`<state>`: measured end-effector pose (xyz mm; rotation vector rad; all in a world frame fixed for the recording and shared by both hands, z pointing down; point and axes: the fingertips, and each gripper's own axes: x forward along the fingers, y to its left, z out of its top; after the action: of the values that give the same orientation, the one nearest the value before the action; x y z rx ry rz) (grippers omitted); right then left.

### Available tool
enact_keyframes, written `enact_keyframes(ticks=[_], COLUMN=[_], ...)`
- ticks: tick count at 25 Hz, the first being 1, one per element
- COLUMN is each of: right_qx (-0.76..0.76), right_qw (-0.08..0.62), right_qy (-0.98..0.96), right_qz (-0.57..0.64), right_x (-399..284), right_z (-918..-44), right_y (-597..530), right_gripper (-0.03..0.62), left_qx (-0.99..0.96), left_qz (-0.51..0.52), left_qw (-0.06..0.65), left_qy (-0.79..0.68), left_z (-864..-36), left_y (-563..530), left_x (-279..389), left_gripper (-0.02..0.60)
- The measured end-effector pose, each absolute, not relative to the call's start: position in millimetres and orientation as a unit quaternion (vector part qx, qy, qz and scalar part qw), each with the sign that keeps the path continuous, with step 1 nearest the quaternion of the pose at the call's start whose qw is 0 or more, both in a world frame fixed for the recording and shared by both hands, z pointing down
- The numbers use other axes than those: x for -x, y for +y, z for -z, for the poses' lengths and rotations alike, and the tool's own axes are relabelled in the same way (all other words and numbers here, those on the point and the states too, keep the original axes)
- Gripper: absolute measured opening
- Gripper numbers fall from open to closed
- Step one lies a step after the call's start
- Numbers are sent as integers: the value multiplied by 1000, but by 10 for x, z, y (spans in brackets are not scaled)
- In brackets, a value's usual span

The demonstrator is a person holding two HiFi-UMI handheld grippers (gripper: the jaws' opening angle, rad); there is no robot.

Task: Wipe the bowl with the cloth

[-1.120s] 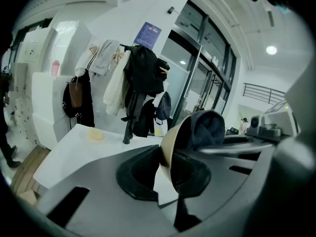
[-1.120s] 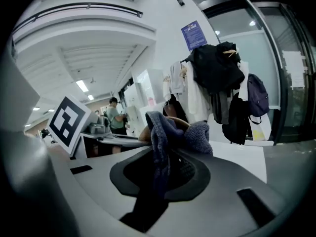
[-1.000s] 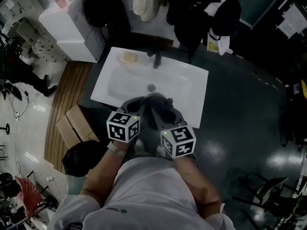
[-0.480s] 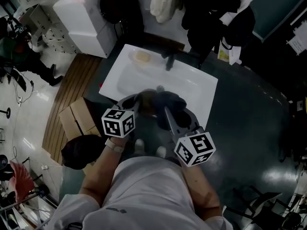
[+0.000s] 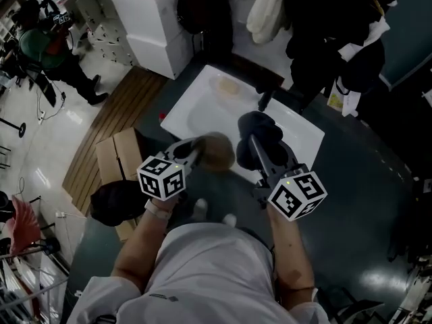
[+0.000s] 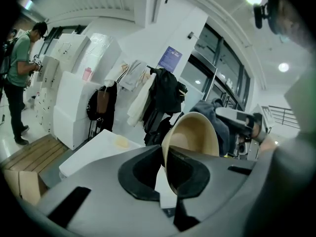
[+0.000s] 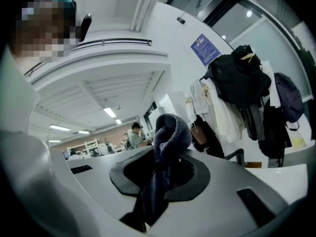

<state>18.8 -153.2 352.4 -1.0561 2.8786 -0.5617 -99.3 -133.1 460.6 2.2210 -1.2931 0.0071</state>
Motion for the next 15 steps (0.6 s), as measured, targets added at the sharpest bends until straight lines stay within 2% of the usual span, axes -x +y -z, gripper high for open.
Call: enact_keyframes(ticks=[9, 15], right_qx=[210, 158], right_qw=[21, 26], right_qy=[950, 952], right_qz=[229, 259], right_x=[447, 605], right_z=[-3555, -3608], right_y=[-1292, -1215], right_gripper=[81, 81], left_qx=[-849, -841], left_qz=[-7, -6], left_qw=[256, 249], left_qy=[-462, -481], left_z=[-4477, -4431], left_y=[-1081, -1077], left_x=[991, 1081], left_gripper=[20, 20])
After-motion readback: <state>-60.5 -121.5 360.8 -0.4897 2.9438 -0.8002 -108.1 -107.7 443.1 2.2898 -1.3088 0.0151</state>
